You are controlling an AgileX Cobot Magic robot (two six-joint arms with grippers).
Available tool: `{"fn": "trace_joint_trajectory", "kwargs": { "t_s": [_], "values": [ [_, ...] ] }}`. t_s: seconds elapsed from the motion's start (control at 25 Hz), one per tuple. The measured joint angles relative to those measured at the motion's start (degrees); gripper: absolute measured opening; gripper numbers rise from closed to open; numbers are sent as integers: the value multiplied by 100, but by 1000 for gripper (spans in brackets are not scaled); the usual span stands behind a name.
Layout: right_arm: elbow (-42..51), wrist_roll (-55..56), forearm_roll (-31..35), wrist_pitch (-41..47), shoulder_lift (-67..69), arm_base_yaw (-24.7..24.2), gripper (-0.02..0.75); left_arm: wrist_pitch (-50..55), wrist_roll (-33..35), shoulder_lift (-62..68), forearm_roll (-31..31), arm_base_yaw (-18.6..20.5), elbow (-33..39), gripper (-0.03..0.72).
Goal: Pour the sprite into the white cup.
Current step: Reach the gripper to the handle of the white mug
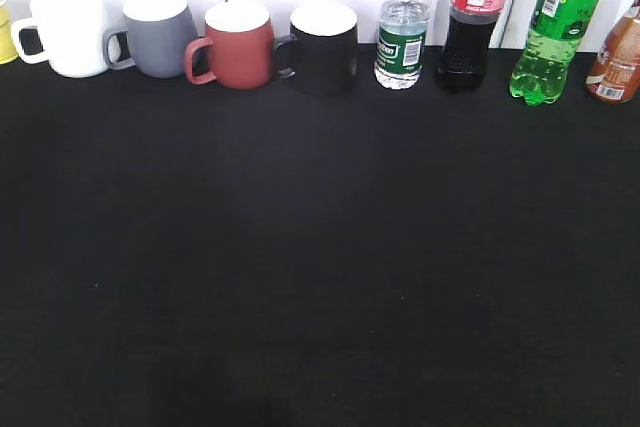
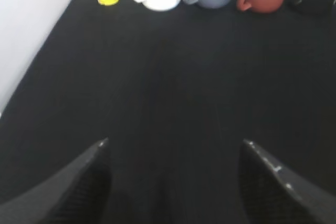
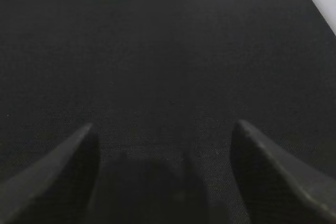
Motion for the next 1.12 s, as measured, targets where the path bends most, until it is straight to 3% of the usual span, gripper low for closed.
{"fn": "trace_joint_trajectory", "kwargs": {
  "t_s": [0.08, 0.16, 0.2, 0.32, 0.52, 0.6, 0.72, 0.84, 0.96, 1.12],
  "values": [
    [0, 0, 0, 0, 0, 0, 586, -1233, 0, 0, -15, 0, -118, 559],
    [0, 0, 0, 0, 0, 0, 586, -2769, 0, 293, 481, 0, -101, 541],
    [0, 0, 0, 0, 0, 0, 586, -3370, 0, 632, 758, 0, 6, 532],
    [0, 0, 0, 0, 0, 0, 587, -5507, 0, 2357, 835, 0, 696, 525],
    [0, 0, 0, 0, 0, 0, 587, -9556, 0, 6222, 220, 0, 936, 525],
    [0, 0, 0, 0, 0, 0, 586, -10754, 0, 7521, -430, 6, 901, 524],
    [0, 0, 0, 0, 0, 0, 586, -11170, 0, 9017, -595, 427, 385, 524],
    [0, 0, 0, 0, 0, 0, 587, -11253, 0, 10206, -514, 939, -622, 501],
    [0, 0, 0, 0, -11, 0, 587, -11123, 0, 11328, 90, 990, -1823, 455],
    [0, 0, 0, 0, -11, 0, 585, -10693, 0, 12322, 131, 1001, -2999, 430]
  ]
}}
